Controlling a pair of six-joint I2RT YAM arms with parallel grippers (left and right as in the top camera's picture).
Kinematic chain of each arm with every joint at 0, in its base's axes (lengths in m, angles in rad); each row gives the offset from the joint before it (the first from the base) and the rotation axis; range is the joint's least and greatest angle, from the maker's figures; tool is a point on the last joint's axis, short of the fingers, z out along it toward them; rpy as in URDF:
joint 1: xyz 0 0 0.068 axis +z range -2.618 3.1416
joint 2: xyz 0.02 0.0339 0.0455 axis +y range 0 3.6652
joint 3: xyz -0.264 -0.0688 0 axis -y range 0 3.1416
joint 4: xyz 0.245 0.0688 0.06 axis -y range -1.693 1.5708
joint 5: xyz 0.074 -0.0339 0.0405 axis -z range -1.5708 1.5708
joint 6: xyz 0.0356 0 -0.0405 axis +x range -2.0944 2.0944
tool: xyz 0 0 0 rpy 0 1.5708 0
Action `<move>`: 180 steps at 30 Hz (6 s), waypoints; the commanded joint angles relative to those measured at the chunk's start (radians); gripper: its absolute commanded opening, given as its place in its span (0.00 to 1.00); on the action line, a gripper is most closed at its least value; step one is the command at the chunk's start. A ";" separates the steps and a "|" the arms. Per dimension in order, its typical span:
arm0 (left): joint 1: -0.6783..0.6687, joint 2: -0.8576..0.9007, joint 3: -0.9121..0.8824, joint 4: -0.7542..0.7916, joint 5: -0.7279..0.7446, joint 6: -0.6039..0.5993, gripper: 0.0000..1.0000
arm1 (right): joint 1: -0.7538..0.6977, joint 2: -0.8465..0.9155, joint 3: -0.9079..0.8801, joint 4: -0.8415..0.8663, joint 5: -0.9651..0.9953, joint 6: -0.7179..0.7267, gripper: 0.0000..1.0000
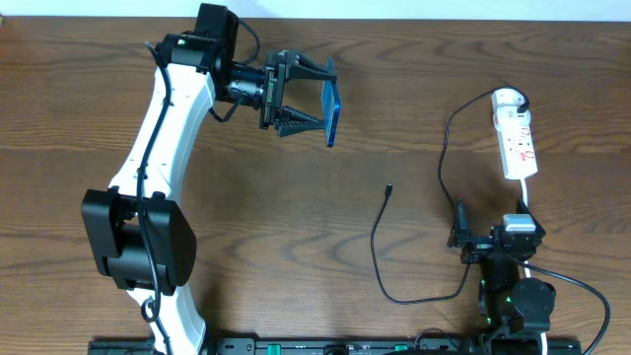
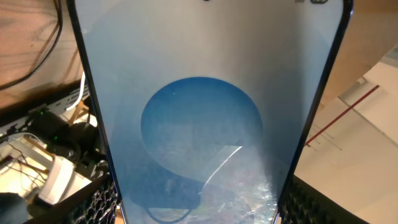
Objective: Plug charger to phone and switch on socket
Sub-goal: 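Lift the phone upright with the left gripper and hold it, then raise the right arm and swing the right gripper toward the phone, then grasp the phone's side edge with the right gripper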
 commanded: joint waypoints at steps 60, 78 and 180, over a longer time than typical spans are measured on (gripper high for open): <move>0.005 -0.032 0.011 0.002 0.060 -0.054 0.61 | -0.002 0.510 0.323 -0.064 -0.360 0.123 0.99; 0.005 -0.032 0.011 0.002 0.059 -0.054 0.61 | -0.002 0.848 0.665 -0.399 -0.696 0.066 0.99; 0.005 -0.032 0.011 0.058 -0.179 -0.080 0.61 | 0.742 1.476 1.471 -0.512 0.215 0.684 0.50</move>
